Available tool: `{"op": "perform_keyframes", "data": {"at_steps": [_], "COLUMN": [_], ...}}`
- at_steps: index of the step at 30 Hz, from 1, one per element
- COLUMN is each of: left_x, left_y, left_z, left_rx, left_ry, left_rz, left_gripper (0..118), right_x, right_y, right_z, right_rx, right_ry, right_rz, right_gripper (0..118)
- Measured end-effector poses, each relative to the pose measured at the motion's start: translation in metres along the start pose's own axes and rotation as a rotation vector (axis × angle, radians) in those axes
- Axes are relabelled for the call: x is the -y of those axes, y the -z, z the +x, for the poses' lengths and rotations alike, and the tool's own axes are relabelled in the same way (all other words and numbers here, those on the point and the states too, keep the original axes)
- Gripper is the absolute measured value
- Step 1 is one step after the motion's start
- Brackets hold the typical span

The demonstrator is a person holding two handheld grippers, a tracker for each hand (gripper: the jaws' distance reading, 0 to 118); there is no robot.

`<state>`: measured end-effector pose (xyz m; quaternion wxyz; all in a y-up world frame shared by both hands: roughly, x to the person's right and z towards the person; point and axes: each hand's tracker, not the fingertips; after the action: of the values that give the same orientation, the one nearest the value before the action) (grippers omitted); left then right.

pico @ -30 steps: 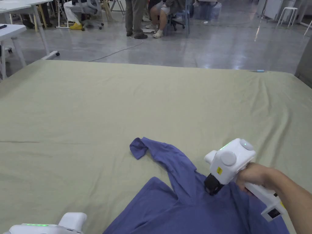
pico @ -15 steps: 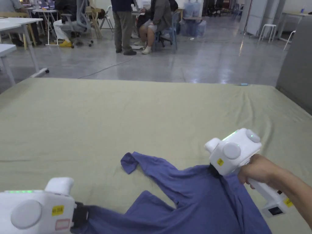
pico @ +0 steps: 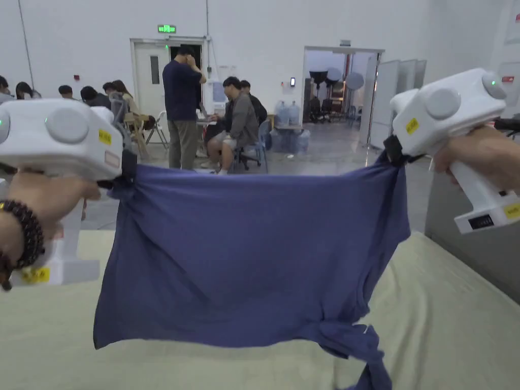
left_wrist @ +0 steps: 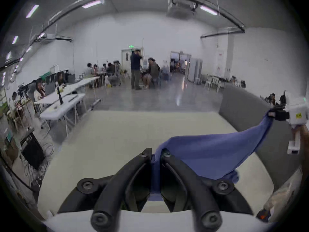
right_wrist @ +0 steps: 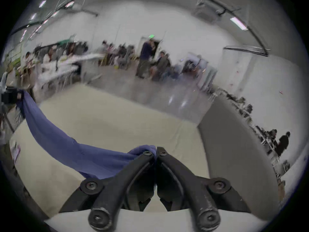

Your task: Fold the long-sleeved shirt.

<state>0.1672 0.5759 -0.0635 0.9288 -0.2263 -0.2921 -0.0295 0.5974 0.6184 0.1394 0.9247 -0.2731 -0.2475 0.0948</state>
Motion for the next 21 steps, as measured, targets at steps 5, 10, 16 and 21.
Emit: {"op": "perform_keyframes", "data": {"at_steps": [5,10,16,21], "left_x": [-0.087,-0.122,-0.112,-0.049], "left_y": [-0.012,-0.029,-0.015,0.028], "left_z": [0.010,0.024,0.019,0.005], "left_rx": [-0.023,-0.060,-0.051,-0.043], "left_ry": [-0.023,-0.032,-0.035,-0.082], "left_rz": [0.096,0.123,0.107,-0.011], "left_gripper": [2,2,2,2], "right_x": [-0.072,-0.099,-0.082,-0.029], "right_y": [-0.037,-0.057,-0.040,0.008], "right_z": [0.027,0.034,0.031,0.005], "right_rx": [0.080,0.109,0.076,0.026], "right_ry": [0.067,0.072,0.093,0.113], "right_rz": [0.138,0.193,0.169,0.081], "right_gripper": [0,0,0,0]}}
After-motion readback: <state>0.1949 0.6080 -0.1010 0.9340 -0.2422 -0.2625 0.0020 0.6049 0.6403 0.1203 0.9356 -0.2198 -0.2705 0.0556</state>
